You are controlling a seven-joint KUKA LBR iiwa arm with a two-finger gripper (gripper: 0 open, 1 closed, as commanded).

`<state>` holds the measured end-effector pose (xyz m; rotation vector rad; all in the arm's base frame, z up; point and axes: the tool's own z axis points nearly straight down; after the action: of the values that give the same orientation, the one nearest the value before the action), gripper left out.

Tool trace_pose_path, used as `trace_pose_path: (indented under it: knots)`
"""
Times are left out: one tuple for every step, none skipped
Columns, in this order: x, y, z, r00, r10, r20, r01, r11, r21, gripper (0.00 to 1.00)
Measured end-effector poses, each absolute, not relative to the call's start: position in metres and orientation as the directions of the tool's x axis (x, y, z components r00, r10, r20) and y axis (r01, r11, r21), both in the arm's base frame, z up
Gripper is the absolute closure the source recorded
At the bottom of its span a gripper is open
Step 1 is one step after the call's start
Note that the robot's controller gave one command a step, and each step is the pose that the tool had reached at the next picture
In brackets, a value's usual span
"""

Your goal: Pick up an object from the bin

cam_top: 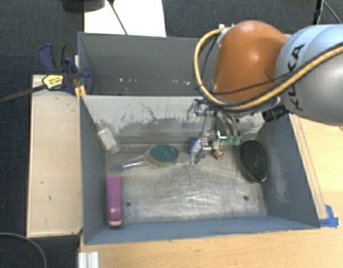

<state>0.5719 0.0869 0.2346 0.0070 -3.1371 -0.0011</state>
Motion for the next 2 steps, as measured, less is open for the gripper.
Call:
trace_pose_path:
  knots:
    - [0.593, 0.164, 0.072, -0.924, -0.383, -0.006, -0.383, 0.924, 0.000, 0.00]
    - [0.586, 0.180, 0.102, -0.803, -0.595, -0.008, -0.595, 0.803, -0.001, 0.00]
